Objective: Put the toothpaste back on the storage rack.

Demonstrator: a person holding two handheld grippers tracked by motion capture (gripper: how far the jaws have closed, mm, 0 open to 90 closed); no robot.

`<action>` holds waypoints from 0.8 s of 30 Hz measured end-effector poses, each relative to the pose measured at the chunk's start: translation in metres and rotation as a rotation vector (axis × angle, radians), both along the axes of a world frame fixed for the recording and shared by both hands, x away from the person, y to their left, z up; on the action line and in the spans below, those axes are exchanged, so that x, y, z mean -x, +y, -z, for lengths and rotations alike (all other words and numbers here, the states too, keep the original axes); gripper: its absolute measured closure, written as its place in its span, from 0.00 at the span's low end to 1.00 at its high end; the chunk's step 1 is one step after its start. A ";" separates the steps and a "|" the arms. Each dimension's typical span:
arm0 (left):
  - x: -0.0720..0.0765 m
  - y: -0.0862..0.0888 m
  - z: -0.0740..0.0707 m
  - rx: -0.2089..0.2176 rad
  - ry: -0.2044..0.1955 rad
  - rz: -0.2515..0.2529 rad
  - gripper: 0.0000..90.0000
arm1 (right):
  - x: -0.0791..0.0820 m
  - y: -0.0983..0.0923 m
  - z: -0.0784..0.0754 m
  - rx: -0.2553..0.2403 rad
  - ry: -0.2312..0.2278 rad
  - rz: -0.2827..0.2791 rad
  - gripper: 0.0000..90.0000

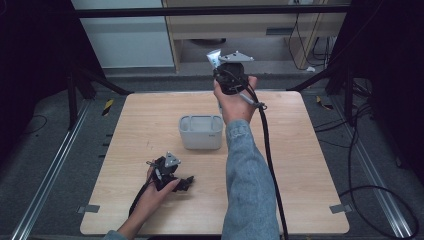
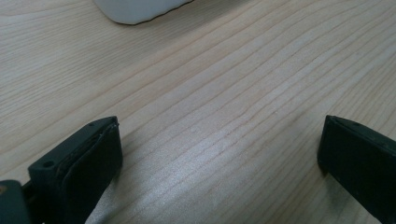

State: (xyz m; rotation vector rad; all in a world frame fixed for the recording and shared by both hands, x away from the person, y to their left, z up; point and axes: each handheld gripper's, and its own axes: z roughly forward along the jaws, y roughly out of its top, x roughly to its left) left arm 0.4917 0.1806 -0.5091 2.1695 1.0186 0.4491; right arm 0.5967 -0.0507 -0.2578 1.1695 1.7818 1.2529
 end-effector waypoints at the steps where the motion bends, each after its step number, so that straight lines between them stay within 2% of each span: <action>1: 0.000 0.000 0.000 0.000 0.000 0.000 0.00 | 0.000 0.000 0.000 0.000 0.000 0.000 0.89; 8: 0.000 0.000 0.000 0.000 0.000 -0.002 0.00 | -0.002 0.014 0.007 -0.006 0.000 -0.022 0.89; 11: 0.000 0.000 0.000 -0.001 -0.001 0.000 0.00 | -0.002 0.022 0.008 -0.026 -0.017 -0.023 0.89; 24: 0.000 0.000 0.000 -0.001 0.000 0.001 0.00 | -0.008 0.035 0.016 -0.041 -0.021 -0.031 0.89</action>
